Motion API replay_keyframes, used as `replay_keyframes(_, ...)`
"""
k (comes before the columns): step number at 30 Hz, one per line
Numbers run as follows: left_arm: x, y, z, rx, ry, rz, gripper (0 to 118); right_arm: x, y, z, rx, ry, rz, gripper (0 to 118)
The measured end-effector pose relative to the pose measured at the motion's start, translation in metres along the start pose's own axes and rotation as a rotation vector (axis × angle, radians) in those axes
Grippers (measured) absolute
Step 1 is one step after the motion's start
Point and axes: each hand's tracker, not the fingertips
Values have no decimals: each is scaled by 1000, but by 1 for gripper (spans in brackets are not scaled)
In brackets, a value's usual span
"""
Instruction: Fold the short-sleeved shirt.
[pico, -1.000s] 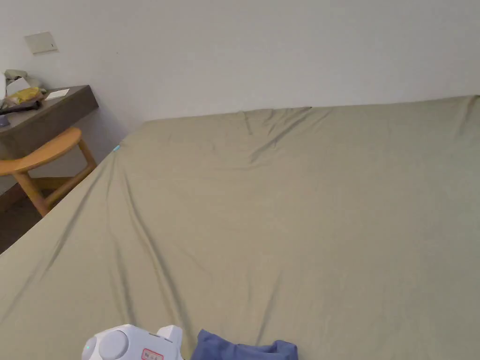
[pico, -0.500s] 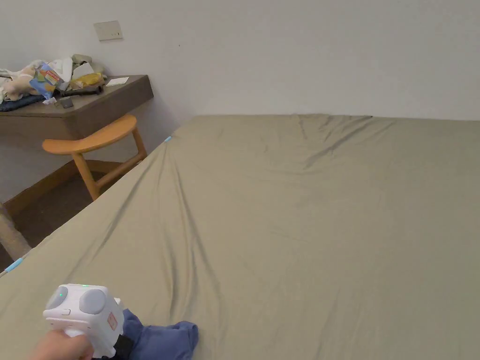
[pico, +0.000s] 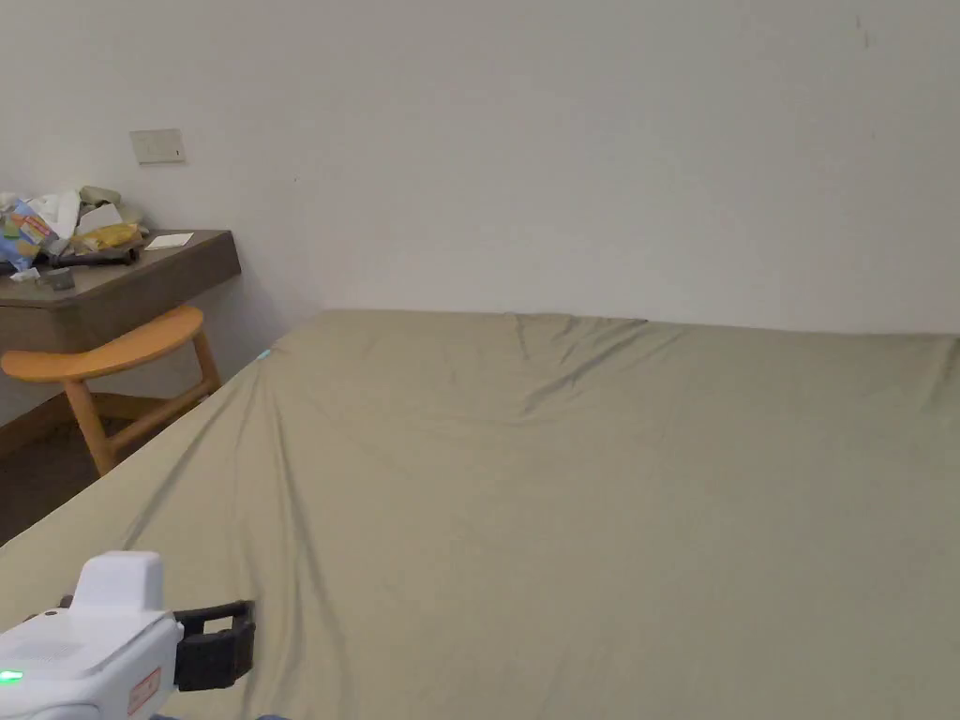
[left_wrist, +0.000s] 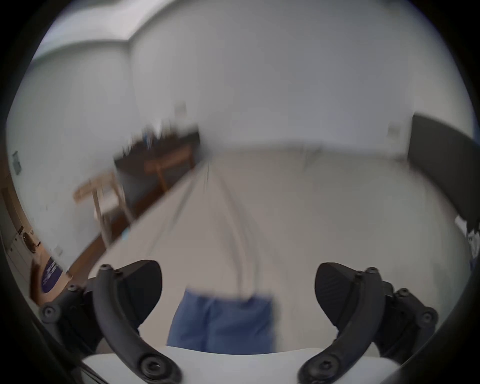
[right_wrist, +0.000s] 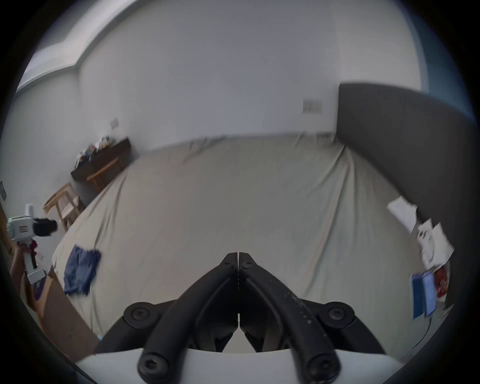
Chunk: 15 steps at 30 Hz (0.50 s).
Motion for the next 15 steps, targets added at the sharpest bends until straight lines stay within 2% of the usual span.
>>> replay_keyframes(2, 32, 37, 36, 168, -43, 92, 118, 3, 26, 18, 89, -20, 13, 0)
replay_keyframes(5, 77, 80, 75, 300, -135, 206, 118, 9, 59, 41, 219, -38, 31, 0)
replay_keyframes(8, 126, 109, 94, 394, -125, 147, 118, 8, 87, 61, 311, -78, 49, 0)
replay_keyframes(12, 171, 129, 118, 377, -228, 101, 117, 6, 105, 88, 395, -100, 60, 0)
replay_keyframes(13, 177, 129, 124, 388, -258, 103, 111, 6, 107, 92, 396, -102, 63, 0)
replay_keyframes(14, 181, 128, 131, 391, -293, 102, 87, 7, 106, 97, 413, -109, 66, 0)
replay_keyframes(15, 185, 129, 135, 384, -297, 111, 57, 8, 104, 102, 420, -116, 62, 0)
